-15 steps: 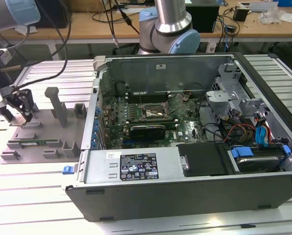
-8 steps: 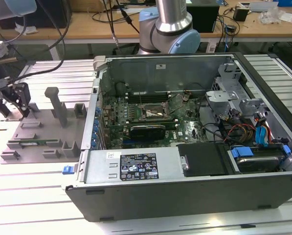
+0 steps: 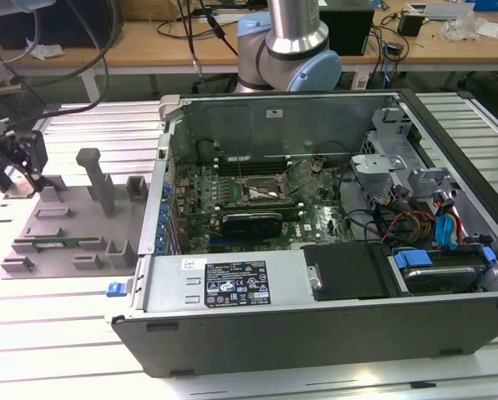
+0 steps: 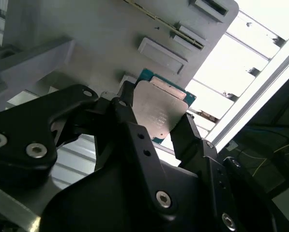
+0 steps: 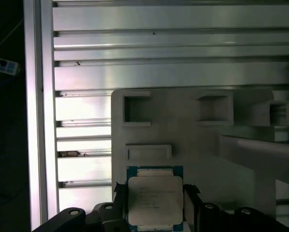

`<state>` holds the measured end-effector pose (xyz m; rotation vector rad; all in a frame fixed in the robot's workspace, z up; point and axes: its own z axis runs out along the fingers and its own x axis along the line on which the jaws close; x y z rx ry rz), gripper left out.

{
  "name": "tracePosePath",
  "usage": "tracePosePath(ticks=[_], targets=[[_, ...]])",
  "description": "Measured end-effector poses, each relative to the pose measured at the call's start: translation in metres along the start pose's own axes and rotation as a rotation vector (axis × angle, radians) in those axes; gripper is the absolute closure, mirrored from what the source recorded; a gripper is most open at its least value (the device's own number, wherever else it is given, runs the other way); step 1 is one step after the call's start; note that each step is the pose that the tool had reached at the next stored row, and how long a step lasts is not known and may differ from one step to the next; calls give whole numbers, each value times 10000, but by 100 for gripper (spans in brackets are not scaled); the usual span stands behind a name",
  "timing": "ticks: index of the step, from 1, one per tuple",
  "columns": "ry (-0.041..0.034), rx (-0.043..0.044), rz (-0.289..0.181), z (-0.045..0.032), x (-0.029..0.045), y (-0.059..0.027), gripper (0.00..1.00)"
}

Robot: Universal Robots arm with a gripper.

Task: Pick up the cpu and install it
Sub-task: 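Pick up the cpu and move it towards the insertion slot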

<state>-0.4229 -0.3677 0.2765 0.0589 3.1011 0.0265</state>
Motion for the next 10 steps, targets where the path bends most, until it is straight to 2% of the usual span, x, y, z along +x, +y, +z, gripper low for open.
tracePosePath(ticks=[3, 10], targets=[[-2, 0, -1, -106, -4, 2, 45], [-2, 0, 0, -297, -12, 7, 45]])
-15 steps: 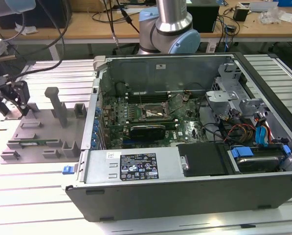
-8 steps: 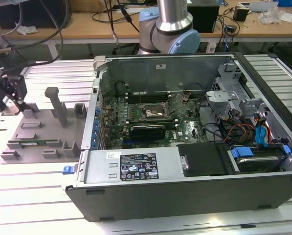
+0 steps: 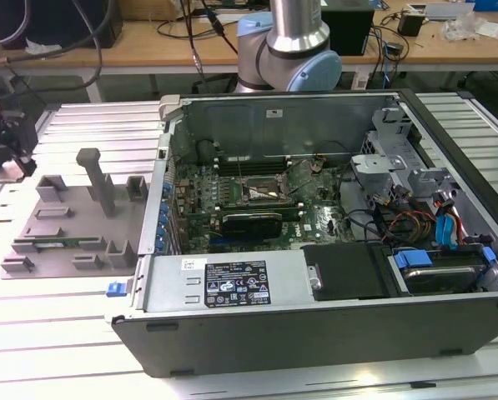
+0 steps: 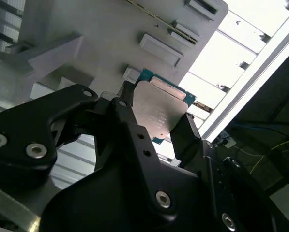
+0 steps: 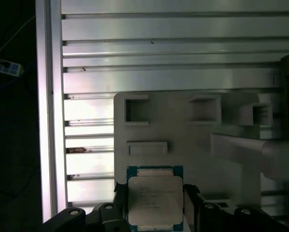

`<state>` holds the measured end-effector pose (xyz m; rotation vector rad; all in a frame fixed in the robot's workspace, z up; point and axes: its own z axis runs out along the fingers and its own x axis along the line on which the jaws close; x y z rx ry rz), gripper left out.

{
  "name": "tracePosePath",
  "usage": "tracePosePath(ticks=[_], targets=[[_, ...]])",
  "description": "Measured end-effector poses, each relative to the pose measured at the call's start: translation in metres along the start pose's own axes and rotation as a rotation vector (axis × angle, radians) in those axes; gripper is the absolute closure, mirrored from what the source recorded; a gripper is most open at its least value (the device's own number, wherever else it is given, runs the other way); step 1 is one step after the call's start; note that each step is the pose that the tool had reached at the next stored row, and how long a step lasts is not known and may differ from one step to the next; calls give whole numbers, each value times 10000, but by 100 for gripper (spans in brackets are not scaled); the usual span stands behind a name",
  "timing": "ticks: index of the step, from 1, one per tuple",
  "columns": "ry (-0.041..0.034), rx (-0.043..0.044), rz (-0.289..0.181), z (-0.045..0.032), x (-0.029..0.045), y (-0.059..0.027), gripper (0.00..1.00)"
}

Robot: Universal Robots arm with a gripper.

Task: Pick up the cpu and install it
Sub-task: 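Pick up the cpu and move it towards the insertion slot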

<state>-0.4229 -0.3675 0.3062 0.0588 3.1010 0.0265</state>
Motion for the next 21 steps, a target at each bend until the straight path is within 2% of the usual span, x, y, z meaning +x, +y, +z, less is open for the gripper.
tracePosePath(ticks=[12, 13, 15, 16, 21], targets=[[0, 3, 0, -368, -14, 18, 45], [0, 3, 1, -415, -16, 22, 45], [-1, 3, 0, -677, -26, 40, 45], [-1, 3, 0, -755, -29, 46, 45], [-2, 3, 1, -869, -33, 57, 45]])
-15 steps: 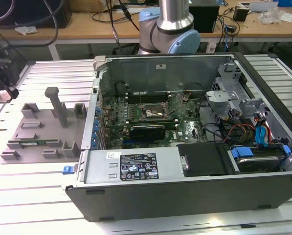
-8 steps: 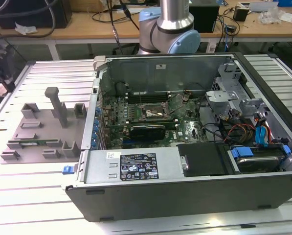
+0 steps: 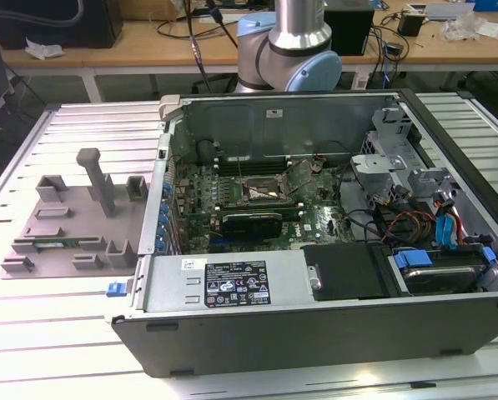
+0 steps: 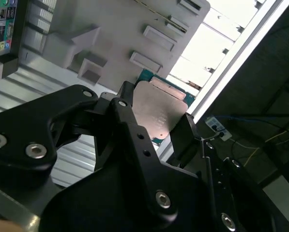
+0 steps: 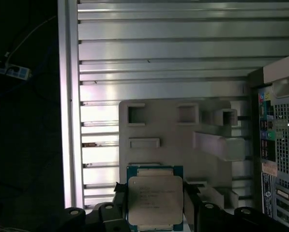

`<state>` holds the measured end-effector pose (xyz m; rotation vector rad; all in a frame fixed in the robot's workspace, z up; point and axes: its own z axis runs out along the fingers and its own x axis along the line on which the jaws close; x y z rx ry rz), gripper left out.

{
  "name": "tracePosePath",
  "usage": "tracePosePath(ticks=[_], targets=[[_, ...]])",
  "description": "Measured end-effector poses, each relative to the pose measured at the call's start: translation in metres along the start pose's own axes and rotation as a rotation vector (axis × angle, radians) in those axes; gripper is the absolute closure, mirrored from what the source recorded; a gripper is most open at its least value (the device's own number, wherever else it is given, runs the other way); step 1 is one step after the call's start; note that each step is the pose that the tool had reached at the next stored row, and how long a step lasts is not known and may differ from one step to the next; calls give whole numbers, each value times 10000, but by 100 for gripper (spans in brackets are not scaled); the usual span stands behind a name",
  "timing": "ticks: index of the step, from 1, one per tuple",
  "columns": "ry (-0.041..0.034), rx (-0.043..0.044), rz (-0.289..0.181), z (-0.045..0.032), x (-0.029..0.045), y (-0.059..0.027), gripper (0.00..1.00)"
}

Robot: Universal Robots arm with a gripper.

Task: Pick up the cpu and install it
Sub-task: 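Pick up the cpu and move it towards the insertion slot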

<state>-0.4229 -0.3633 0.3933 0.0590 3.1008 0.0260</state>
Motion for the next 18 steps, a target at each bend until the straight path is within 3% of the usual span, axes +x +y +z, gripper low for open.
tracePosePath(ticks=[13, 18], targets=[[-1, 0, -1, -390, -15, 31, 45], [-2, 0, -1, -402, -15, 32, 45]])
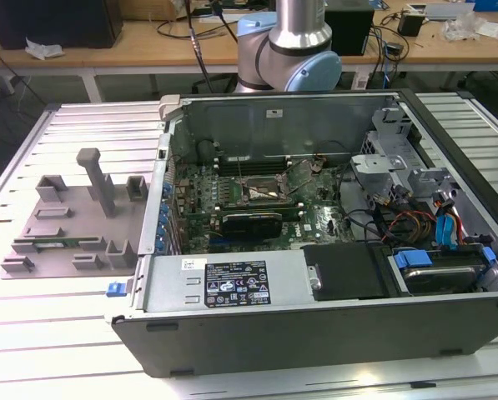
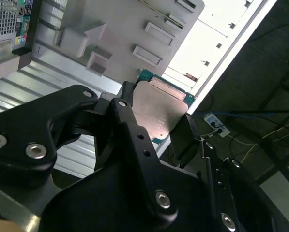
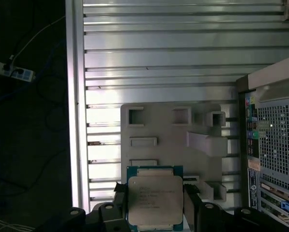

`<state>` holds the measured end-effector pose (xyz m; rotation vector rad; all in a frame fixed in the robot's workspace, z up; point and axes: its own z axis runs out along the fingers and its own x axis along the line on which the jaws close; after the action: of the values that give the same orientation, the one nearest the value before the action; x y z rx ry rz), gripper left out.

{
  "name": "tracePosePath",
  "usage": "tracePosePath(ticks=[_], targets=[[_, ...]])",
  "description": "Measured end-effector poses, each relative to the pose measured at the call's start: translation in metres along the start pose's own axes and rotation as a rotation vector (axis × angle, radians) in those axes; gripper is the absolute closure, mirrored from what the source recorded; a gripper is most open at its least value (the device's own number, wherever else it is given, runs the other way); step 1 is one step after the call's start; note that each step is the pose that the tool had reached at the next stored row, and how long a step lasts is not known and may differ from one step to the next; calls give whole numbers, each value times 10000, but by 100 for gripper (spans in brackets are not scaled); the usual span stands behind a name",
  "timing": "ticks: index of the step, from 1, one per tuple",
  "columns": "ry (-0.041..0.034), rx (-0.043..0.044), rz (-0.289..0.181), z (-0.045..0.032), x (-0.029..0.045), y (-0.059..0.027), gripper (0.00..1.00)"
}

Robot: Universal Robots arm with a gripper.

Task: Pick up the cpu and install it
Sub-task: 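Pick up the cpu and move it towards the insertion slot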

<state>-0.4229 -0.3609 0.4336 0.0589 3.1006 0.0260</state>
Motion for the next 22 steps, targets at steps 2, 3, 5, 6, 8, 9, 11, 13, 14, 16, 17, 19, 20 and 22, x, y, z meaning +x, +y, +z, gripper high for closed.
tracePosePath(ticks=[2, 3, 5, 6, 8, 9, 11, 13, 14, 16, 17, 19, 20, 22], targets=[[4, 1, 1, -2, -10, 1, 45], [1, 0, -1, 0, -26, 1, 45], [2, 1, 0, 1, -58, 2, 45], [1, 0, 0, 2, -75, 2, 45], [0, 0, 0, 5, -134, 4, 45], [0, 0, 0, 6, -151, 5, 45], [2, 0, 0, 8, -217, 7, 45], [1, 0, -1, 11, -271, 7, 45], [1, 0, -1, 12, -295, 7, 45], [0, 0, 0, 14, -352, 6, 45], [1, 0, 0, 15, -382, 6, 45], [1, 0, 0, 18, -461, 5, 45], [0, 0, 0, 20, -513, 4, 45], [1, 1, -1, 23, -586, 3, 45]])
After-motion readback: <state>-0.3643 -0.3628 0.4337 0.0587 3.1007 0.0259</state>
